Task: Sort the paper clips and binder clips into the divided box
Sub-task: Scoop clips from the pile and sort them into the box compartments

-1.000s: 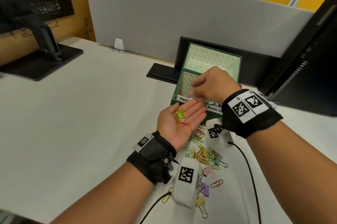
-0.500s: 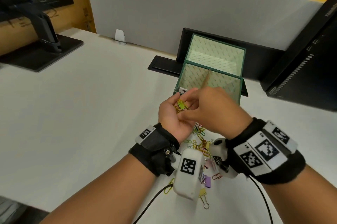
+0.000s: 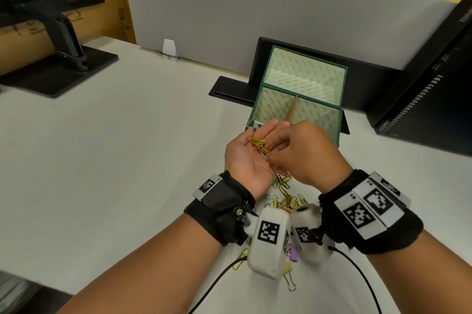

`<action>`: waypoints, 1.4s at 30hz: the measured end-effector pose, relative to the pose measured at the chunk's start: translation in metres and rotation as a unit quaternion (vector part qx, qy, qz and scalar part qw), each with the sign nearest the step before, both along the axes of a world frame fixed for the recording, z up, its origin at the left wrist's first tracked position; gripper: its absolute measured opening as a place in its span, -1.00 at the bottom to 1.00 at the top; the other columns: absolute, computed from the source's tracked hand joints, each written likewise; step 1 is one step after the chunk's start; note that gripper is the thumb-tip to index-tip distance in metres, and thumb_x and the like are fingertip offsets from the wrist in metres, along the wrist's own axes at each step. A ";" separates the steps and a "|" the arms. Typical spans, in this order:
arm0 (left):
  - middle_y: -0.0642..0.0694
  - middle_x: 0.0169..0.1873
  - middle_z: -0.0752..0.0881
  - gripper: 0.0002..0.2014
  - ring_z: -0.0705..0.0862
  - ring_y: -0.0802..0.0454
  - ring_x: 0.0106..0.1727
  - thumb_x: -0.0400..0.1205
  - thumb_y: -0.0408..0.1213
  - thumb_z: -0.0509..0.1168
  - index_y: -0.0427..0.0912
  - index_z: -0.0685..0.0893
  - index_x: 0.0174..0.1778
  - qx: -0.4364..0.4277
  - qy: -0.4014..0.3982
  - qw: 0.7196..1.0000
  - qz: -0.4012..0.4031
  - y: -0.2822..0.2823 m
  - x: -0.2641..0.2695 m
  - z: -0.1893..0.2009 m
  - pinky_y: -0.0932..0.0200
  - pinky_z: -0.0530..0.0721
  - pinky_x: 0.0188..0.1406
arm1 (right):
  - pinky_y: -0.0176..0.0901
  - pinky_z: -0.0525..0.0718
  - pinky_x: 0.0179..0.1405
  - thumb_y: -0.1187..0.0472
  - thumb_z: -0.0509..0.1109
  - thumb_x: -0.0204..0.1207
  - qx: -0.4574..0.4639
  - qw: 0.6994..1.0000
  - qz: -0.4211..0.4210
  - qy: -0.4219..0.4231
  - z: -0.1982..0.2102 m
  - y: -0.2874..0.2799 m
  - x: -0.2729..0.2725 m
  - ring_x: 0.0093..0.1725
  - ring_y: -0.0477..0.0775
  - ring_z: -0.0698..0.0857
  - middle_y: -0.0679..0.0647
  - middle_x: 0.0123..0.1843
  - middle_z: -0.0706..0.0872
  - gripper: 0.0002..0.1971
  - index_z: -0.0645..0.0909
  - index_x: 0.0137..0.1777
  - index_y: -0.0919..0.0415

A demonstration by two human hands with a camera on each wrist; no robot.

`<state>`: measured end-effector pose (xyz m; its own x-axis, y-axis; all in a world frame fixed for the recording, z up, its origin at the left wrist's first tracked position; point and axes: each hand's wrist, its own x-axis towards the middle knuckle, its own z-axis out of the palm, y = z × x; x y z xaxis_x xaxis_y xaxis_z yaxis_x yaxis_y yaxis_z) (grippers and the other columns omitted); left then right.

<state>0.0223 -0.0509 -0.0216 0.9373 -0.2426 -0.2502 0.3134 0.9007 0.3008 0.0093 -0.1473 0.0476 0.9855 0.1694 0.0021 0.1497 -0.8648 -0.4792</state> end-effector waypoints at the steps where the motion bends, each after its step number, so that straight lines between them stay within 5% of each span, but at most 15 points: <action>1: -0.31 0.03 0.79 -0.55 0.81 -0.18 -0.14 0.75 -0.12 -0.03 -0.36 0.65 0.22 0.003 -0.002 1.000 -0.006 0.000 0.000 0.000 -0.03 0.65 -0.07 | -0.21 0.77 -0.16 0.40 0.48 0.33 0.019 1.000 -0.005 0.008 0.001 -0.002 0.001 -0.25 0.01 0.79 -0.09 -0.44 0.73 -0.80 0.78 -0.28 0.05; 4: -0.32 0.07 0.77 -0.54 0.80 -0.19 -0.16 0.75 -0.12 -0.03 -0.37 0.65 0.21 -0.002 0.002 1.000 -0.003 -0.001 0.000 0.001 0.08 0.67 -0.30 | 0.02 0.83 -0.16 0.42 0.54 0.30 0.057 0.998 -0.015 0.031 0.005 -0.008 0.004 -0.34 0.01 0.82 -0.01 -0.46 0.78 -0.80 0.79 -0.30 0.06; 7: -0.41 0.13 0.72 -0.54 0.77 -0.26 -0.01 0.75 -0.16 -0.04 -0.44 0.61 0.24 -0.025 0.007 1.000 0.012 0.002 0.001 0.004 -0.13 0.71 0.01 | 0.03 0.84 -0.14 0.40 0.58 0.33 0.083 0.994 -0.010 0.077 0.017 -0.013 0.005 -0.35 0.07 0.83 0.11 -0.42 0.81 -0.86 0.81 -0.23 0.14; 11: -0.43 0.10 0.74 -0.55 0.75 -0.28 0.07 0.75 -0.18 -0.01 -0.47 0.62 0.24 -0.047 0.014 0.999 0.012 0.004 0.002 0.004 -0.11 0.69 0.11 | -0.26 0.81 -0.30 0.45 0.57 0.37 0.150 0.980 0.000 0.130 0.039 -0.018 0.005 -0.39 0.02 0.81 0.23 -0.35 0.82 -0.90 0.80 -0.14 0.33; 14: -0.43 0.07 0.75 -0.53 0.74 -0.29 0.11 0.75 -0.16 0.00 -0.48 0.64 0.21 -0.050 0.018 0.999 0.005 0.004 0.001 0.004 -0.13 0.65 0.21 | -0.22 0.82 -0.27 0.41 0.57 0.39 0.180 0.981 -0.023 0.062 0.049 -0.020 0.017 -0.34 0.04 0.83 0.19 -0.32 0.83 -0.91 0.79 -0.14 0.26; 18: -0.43 0.06 0.75 -0.55 0.78 -0.29 0.01 0.74 -0.17 0.02 -0.48 0.66 0.16 -0.047 0.021 0.999 0.002 0.002 0.000 0.005 -0.12 0.70 0.13 | -0.17 0.81 -0.21 0.30 0.55 0.45 0.119 0.986 -0.070 -0.098 0.044 -0.013 0.047 -0.36 -0.02 0.82 0.05 -0.34 0.82 -0.90 0.76 -0.20 0.08; 24: -0.42 0.03 0.76 -0.58 0.78 -0.28 0.02 0.71 -0.22 0.04 -0.47 0.67 0.15 -0.056 0.016 0.998 0.009 0.002 0.001 0.005 -0.13 0.70 0.13 | -0.01 0.68 0.25 0.19 0.42 0.58 -0.084 0.994 -0.014 -0.072 0.025 -0.005 0.053 0.13 0.06 0.73 0.05 0.12 0.80 -0.80 0.77 0.15 0.08; 27: -0.43 0.01 0.76 -0.59 0.79 -0.27 0.00 0.65 -0.30 0.01 -0.48 0.66 0.16 -0.072 -0.005 0.997 0.019 0.001 0.000 0.003 -0.13 0.72 0.10 | -0.10 0.67 0.17 0.13 0.39 0.59 -0.033 0.985 0.026 -0.166 0.030 0.000 0.033 0.05 -0.01 0.73 -0.06 -0.04 0.81 -0.84 0.80 0.04 0.02; 30: -0.31 -0.25 0.78 -0.61 0.79 -0.14 -0.25 0.63 -0.37 -0.05 -0.42 0.70 0.00 -0.072 -0.024 0.997 0.021 -0.001 -0.003 0.003 0.00 0.78 -0.08 | -0.33 0.64 -0.02 0.10 0.46 0.53 -0.054 0.988 0.082 -0.120 0.032 0.001 0.019 -0.12 -0.18 0.73 -0.16 -0.17 0.80 -0.90 0.81 -0.05 -0.05; 35: -0.19 -0.48 0.70 -0.51 0.61 -0.01 -0.62 0.62 -0.40 -0.08 -0.37 0.69 -0.47 -0.081 -0.013 0.996 0.034 -0.002 -0.003 0.006 0.34 0.55 -0.63 | -0.09 0.75 -0.05 0.12 0.58 0.34 -0.128 0.982 0.129 -0.041 0.020 0.002 0.016 -0.10 -0.22 0.71 -0.25 -0.22 0.78 -0.70 0.78 0.03 -0.27; 39: -0.07 -0.54 0.62 -0.53 0.58 0.07 -0.56 0.61 -0.30 0.04 -0.25 0.71 -0.55 -0.030 -0.010 0.999 0.045 -0.001 -0.003 0.005 0.33 0.38 -0.48 | -0.02 0.72 0.01 0.01 0.57 0.32 -0.166 0.975 0.140 -0.055 0.007 0.004 0.019 0.04 -0.10 0.65 -0.19 -0.03 0.76 -0.65 0.72 0.10 -0.34; 42: -0.09 -0.52 0.67 -0.45 0.65 0.05 -0.49 0.66 -0.10 0.04 -0.26 0.77 -0.50 -0.016 -0.016 0.999 0.037 -0.001 -0.002 0.004 0.27 0.57 -0.38 | -0.03 0.68 0.02 0.05 0.56 0.36 -0.157 0.974 0.142 -0.079 0.002 0.002 0.018 0.09 -0.09 0.58 -0.20 -0.05 0.77 -0.72 0.75 0.07 -0.27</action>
